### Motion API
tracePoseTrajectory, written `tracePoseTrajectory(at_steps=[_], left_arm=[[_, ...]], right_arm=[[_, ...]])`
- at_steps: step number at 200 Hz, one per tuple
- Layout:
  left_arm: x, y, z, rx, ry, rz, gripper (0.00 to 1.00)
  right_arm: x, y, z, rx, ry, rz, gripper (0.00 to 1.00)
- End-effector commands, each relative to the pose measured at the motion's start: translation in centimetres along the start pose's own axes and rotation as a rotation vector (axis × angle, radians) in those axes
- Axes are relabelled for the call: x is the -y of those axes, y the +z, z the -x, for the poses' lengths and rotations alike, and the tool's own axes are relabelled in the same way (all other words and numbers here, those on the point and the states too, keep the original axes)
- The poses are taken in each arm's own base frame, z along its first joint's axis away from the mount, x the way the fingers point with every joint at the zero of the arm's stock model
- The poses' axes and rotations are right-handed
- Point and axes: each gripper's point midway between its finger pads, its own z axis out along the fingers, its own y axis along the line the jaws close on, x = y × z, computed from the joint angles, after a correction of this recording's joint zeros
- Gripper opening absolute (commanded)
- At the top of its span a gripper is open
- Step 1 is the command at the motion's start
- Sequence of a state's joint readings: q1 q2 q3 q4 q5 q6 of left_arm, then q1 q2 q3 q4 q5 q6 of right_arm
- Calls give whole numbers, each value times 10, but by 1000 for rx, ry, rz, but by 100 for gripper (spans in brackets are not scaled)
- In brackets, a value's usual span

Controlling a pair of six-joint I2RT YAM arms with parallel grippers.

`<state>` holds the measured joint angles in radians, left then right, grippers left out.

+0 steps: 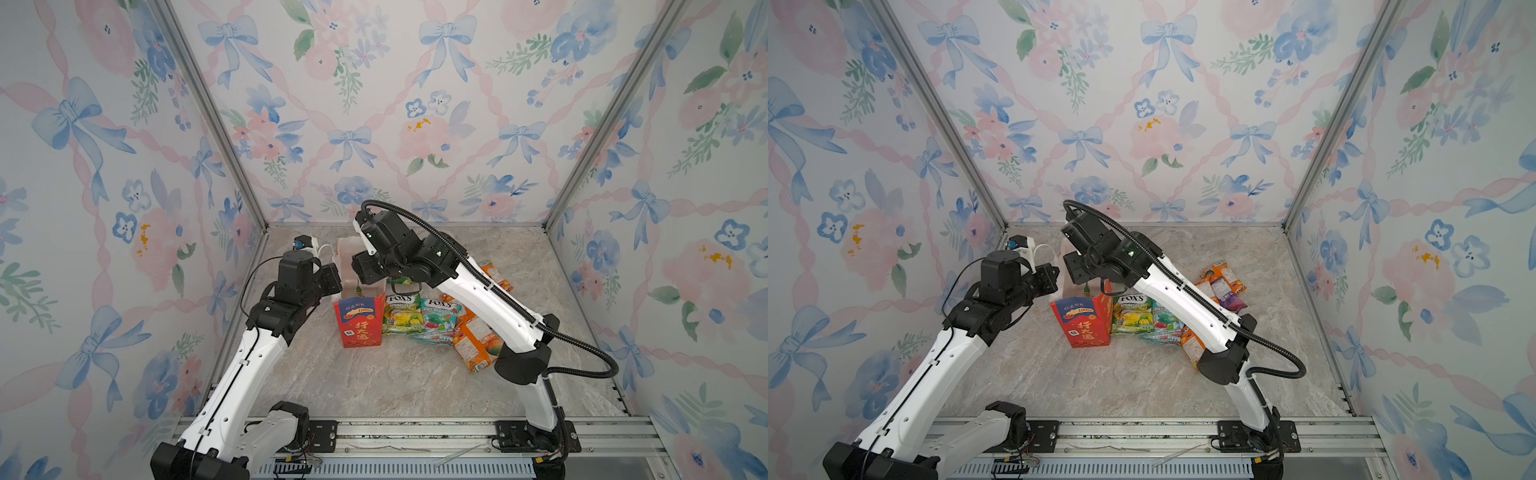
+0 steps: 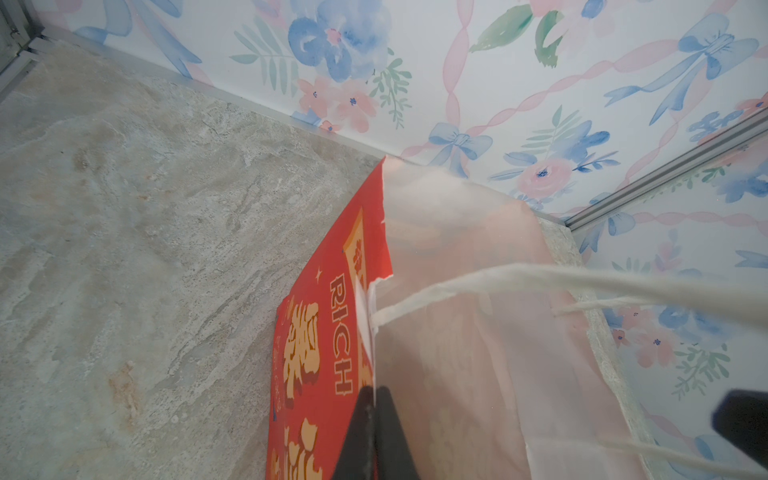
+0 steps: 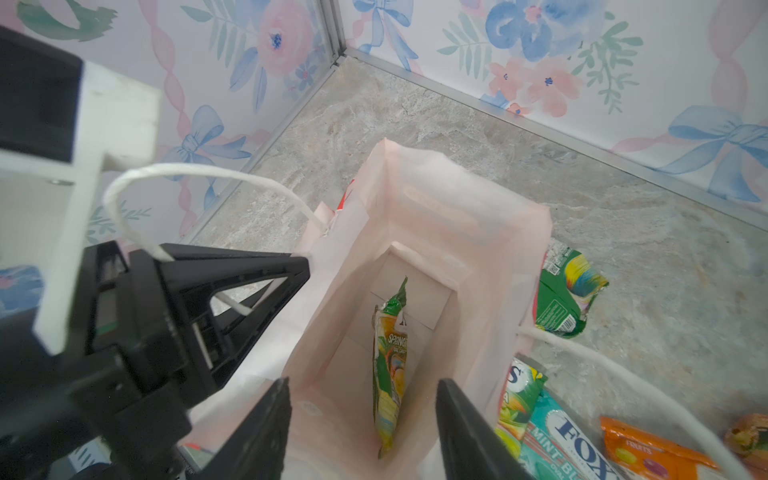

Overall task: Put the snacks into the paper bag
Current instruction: 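Open the right gripper and raise it out of the bag, then move the right gripper down onto the green Fox's Spring Tea bag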

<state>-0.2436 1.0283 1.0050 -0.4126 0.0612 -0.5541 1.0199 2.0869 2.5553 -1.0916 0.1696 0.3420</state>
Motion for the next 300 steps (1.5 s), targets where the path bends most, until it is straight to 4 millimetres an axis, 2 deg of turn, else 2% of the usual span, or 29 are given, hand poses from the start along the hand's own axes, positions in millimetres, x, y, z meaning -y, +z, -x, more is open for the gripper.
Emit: tracePoseTrajectory(at_steps=[1,33,64,68,71,98,128,145,157,196,224,245,261,266,300], left_arm=[[1,5,-8,-25,-1,-10,0],[1,4,-7,-22,0,-9,0],[1,4,-7,-21,-1,-7,0],[1,4,-7,-20,0,-7,0],[1,4,-7,-22,-1,-6,0],[1,3,-6,-19,2,-8,0],[1,3,-6,-17,1,-8,0],[2,2,-5,-18,0,-12,0],[3,3,-5,-18,-3,-14,0],[4,3,-6,-21,-8,-18,0],[4,3,-6,-23,-9,-20,0],[4,4,-7,-28,-13,-21,0],[3,4,-8,-30,-15,-20,0],[3,4,-8,-29,-16,-19,0],[3,3,-7,-24,-17,-18,0]], right_arm=[[-11,-56,24,94,-42,126,65],[-11,-103,26,138,-47,198,75],[-7,-138,25,194,-9,263,78],[-5,-136,23,195,-6,256,79],[-3,-147,24,215,-4,263,79],[26,-173,20,290,72,234,82],[82,-186,7,342,248,161,86],[112,-172,-13,289,364,126,87],[129,-154,-28,235,429,106,88],[161,-73,-85,5,579,53,91],[164,-14,-126,-178,649,52,91],[165,19,-147,-270,669,51,91],[164,34,-155,-297,687,62,91],[166,46,-165,-330,698,48,91],[167,69,-192,-413,707,18,92]])
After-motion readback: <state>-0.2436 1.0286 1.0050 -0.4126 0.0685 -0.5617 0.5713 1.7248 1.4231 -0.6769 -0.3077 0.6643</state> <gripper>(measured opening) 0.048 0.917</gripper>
